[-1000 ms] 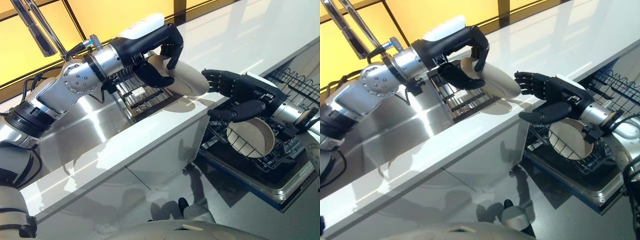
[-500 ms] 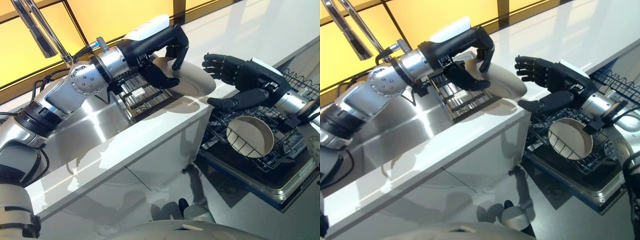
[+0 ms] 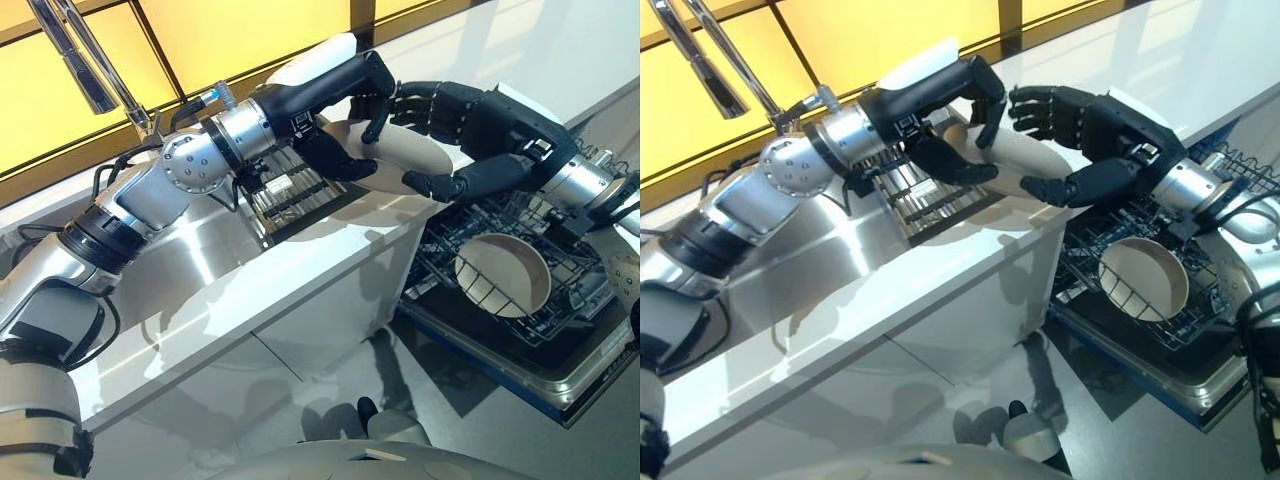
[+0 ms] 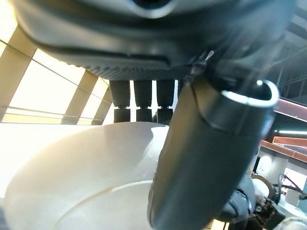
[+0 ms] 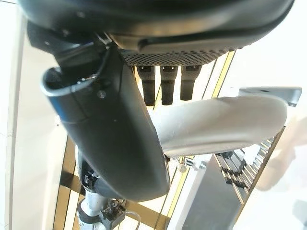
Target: Pick up plates and place into dishwasher.
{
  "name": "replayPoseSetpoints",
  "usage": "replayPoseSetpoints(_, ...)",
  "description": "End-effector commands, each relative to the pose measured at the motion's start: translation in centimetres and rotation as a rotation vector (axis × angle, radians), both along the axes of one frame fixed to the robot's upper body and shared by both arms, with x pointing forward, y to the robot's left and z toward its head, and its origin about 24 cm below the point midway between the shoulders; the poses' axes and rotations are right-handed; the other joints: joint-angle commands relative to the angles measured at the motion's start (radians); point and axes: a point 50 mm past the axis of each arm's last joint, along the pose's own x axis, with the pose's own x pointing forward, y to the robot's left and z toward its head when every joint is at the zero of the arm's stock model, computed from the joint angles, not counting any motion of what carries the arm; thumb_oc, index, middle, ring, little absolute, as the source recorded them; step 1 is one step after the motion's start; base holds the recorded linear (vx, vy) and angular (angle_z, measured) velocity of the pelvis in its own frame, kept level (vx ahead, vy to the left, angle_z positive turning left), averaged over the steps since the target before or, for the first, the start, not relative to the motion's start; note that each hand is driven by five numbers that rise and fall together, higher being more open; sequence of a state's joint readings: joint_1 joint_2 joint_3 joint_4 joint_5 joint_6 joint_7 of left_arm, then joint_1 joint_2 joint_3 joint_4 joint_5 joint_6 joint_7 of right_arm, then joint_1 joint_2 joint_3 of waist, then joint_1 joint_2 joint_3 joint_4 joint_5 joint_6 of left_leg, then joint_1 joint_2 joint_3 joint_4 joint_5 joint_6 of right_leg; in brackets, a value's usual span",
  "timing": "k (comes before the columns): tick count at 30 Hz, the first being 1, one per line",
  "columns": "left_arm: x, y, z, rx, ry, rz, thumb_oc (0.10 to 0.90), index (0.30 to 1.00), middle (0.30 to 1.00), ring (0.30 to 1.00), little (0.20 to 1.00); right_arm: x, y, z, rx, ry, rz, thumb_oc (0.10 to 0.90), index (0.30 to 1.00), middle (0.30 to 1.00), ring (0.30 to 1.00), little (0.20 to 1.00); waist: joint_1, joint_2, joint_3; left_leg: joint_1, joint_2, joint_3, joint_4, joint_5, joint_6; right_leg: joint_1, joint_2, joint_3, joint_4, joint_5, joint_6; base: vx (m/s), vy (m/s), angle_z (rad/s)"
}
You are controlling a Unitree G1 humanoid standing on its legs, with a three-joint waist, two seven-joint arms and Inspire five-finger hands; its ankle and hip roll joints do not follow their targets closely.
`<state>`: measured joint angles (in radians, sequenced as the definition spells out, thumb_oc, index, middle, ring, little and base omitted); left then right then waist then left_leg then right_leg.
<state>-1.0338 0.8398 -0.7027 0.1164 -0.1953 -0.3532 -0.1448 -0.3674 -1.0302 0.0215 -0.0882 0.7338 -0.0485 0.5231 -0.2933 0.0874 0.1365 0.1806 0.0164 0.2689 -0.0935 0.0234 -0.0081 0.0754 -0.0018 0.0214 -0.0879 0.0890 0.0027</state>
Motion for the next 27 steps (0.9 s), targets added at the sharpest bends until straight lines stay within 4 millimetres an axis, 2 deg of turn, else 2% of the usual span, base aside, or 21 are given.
replayPoseSetpoints(1, 0.4, 1.5, 5.4, -0.193, -0.144, 0.044, 0.100, 0.300, 0.300, 0.300, 0.200, -0.6, 2.1, 4.0, 0.116, -0.216, 0.105, 0.100, 0.300, 0.300, 0.300, 0.200, 0.011, -0.059, -0.125, 0.013, -0.001, -0.011, 0.009, -0.026, 0.014, 0.000, 0.022, 0.011, 0.053, -0.040, 0.073, 0.00, 0.000, 0.00)
replayPoseSetpoints(19, 0.3, 1.6, 5.9, -0.169, -0.187, 0.071, 0.100, 0.300, 0.300, 0.300, 0.200, -0.4, 0.9, 4.0, 0.035, -0.242, 0.005, 0.100, 0.300, 0.300, 0.300, 0.200, 0.004, -0.057, -0.124, 0.014, -0.001, -0.010, 0.008, -0.025, 0.013, 0.002, 0.023, 0.014, 0.051, -0.039, 0.074, 0.00, 0.000, 0.00)
replayPoseSetpoints(20, 0.4, 1.7, 5.9, -0.168, -0.183, 0.083, 0.737, 0.846, 0.846, 0.846, 0.837, -0.4, 0.7, 4.0, 0.032, -0.249, -0.009, 0.100, 0.300, 0.300, 0.300, 0.200, 0.005, -0.057, -0.125, 0.014, -0.001, -0.011, 0.008, -0.025, 0.013, 0.002, 0.022, 0.014, 0.050, -0.038, 0.074, 0.00, 0.000, 0.00)
replayPoseSetpoints(21, 0.6, 1.8, 5.9, -0.151, -0.162, 0.095, 0.800, 0.900, 0.900, 0.900, 0.900, -0.4, 0.5, 4.0, 0.026, -0.257, -0.029, 0.100, 0.300, 0.300, 0.300, 0.200, 0.006, -0.057, -0.126, 0.014, -0.001, -0.012, 0.008, -0.025, 0.012, 0.002, 0.022, 0.014, 0.049, -0.038, 0.074, 0.00, 0.000, 0.00)
replayPoseSetpoints(26, 0.9, 2.9, 5.9, -0.171, -0.116, 0.134, 0.800, 0.900, 0.900, 0.900, 0.900, -0.4, -0.2, 4.0, 0.014, -0.262, -0.079, 0.100, 0.300, 0.300, 0.300, 0.200, 0.012, -0.056, -0.124, 0.012, -0.001, -0.017, 0.008, -0.023, 0.011, 0.003, 0.022, 0.014, 0.045, -0.034, 0.077, 0.00, 0.000, 0.00)
replayPoseSetpoints(27, 0.8, 3.9, 6.1, -0.221, -0.104, 0.147, 0.800, 0.900, 0.900, 0.900, 0.900, -0.4, -0.8, 3.9, 0.011, -0.269, -0.115, 0.100, 0.300, 0.300, 0.300, 0.200, 0.018, -0.056, -0.123, 0.010, -0.001, -0.020, 0.008, -0.022, 0.010, 0.004, 0.021, 0.012, 0.043, -0.033, 0.078, 0.00, 0.000, 0.00)
